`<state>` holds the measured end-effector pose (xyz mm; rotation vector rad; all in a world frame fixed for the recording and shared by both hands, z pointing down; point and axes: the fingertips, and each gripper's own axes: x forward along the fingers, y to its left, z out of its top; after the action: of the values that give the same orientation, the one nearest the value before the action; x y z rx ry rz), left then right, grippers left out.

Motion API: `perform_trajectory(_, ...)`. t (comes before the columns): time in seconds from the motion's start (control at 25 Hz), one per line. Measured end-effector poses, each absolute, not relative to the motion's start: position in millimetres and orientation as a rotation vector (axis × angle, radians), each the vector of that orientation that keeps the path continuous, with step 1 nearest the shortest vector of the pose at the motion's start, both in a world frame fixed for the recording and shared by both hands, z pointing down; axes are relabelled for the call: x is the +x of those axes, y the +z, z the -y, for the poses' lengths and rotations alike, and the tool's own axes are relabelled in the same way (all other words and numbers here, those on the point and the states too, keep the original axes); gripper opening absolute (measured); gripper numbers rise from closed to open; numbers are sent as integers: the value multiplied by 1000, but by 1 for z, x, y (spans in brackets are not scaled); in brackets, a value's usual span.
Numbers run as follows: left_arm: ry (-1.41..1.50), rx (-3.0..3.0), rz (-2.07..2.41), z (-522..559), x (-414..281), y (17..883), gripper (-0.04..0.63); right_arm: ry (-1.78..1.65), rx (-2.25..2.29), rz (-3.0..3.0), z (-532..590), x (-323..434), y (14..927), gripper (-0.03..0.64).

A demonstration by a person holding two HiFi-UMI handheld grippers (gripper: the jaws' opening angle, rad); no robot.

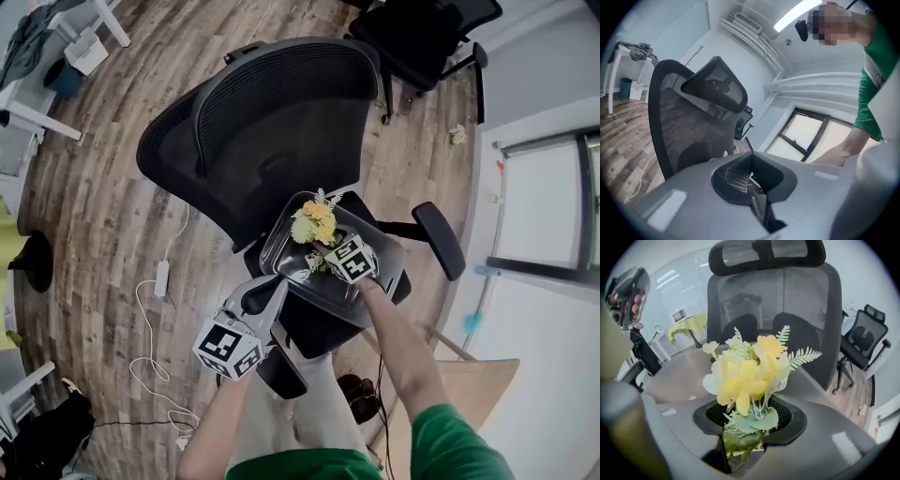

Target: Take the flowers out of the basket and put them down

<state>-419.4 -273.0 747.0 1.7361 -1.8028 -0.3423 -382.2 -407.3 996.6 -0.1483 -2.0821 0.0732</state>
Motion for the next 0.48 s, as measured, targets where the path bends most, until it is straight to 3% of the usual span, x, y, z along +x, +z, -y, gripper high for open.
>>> perform_trajectory(0.48, -366, 1837, 1868, 279, -441, 628, 18, 61, -62, 2332, 392, -409, 808, 204)
